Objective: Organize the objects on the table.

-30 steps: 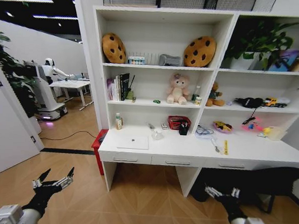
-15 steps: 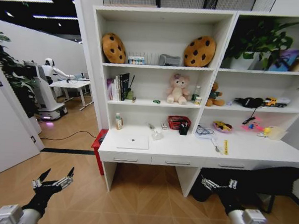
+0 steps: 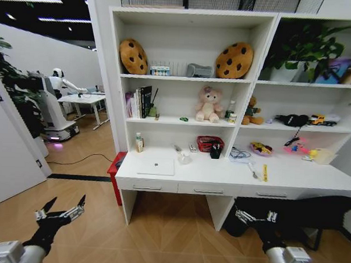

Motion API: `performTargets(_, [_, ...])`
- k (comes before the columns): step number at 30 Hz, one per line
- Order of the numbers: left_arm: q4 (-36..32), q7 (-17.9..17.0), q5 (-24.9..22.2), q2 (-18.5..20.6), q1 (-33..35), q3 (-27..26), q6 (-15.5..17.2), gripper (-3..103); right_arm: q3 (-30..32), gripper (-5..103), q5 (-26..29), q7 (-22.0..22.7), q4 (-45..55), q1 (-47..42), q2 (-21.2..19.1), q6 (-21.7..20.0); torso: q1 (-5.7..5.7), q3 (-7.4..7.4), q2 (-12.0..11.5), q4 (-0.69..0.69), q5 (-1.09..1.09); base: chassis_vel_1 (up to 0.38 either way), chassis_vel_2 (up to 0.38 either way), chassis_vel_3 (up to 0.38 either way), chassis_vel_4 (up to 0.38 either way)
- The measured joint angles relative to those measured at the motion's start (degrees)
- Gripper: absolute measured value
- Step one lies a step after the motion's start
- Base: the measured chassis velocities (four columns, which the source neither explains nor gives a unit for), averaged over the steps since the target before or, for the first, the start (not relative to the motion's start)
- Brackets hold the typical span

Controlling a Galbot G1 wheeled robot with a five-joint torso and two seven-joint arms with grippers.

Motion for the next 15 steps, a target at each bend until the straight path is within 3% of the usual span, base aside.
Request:
performTargets(1, [-0.09,-0.43,2.39,-1.06,0.07,0.59,-1.36,100,-0.51,100,-0.78,-0.17,-2.01,0.14,0.26,0.76,0.0,0.0,0.0,0.03,0.0,0.0,0.0,0.0,0.0])
performTargets(5, [-0.12,0.22,4.59,-2.09,-0.15,2.8,-3.35,100,-0.8,100,-1.77,-0.91,-3.82,-0.48,0.75,1.97,0.0,0.0,0.0,-0.01,0.0,0.0,0.0,0.0,0.0])
performTargets(13, [-0.13,3.08,4.17,-0.99,1.2,5.04,-2.64,100,-0.79,100,-0.09,-0.87,-1.66,0.47,-0.34,1.5,0.0,0.0,0.0,0.0,-0.01,0.0,0.0,0.0,0.0])
performTargets(15, [-0.14,5.39,4.89,-0.73,1.94,6.76,-3.12,100,-1.56,100,0.27,-1.43,0.14,0.69,-0.64,1.41,0.0,0.0,0.0,0.0,-0.01,0.0,0.0,0.0,0.0])
